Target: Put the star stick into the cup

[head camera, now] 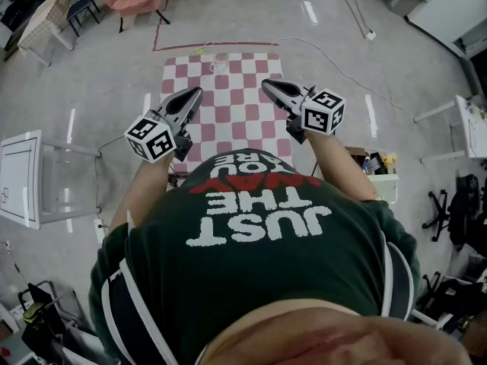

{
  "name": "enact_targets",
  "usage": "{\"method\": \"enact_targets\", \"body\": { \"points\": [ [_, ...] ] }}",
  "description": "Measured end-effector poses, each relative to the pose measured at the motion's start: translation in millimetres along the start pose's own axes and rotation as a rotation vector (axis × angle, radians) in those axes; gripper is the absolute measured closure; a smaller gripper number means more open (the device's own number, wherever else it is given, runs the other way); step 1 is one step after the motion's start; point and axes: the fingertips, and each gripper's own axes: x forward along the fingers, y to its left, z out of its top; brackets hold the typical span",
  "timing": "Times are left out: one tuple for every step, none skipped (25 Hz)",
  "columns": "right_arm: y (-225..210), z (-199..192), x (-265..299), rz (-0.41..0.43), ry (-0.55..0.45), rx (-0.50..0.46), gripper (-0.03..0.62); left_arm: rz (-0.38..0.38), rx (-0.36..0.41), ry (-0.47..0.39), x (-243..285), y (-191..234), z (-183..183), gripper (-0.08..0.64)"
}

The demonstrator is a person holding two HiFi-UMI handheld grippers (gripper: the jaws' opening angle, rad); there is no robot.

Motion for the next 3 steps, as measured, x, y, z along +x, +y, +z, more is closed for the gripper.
{"method": "enact_targets", "body": {
  "points": [
    [-0.4, -0.3, -0.5, 0.000, 0.001, -0.001, 0.559, 0.001, -0.003, 0.000, 0.6, 0.1, -0.5, 0.549],
    [-1.0, -0.6, -0.9, 0.000, 0.002, -0.001, 0.560, 0.001, -0.005, 0.000, 1.2, 0.2, -0.9, 0.549],
    [-1.6, -0.8, -1.3, 0.000, 0.003, -0.002, 0.560, 0.002, -0.008, 0.001, 1.8, 0.3, -1.3, 0.549]
  ]
}}
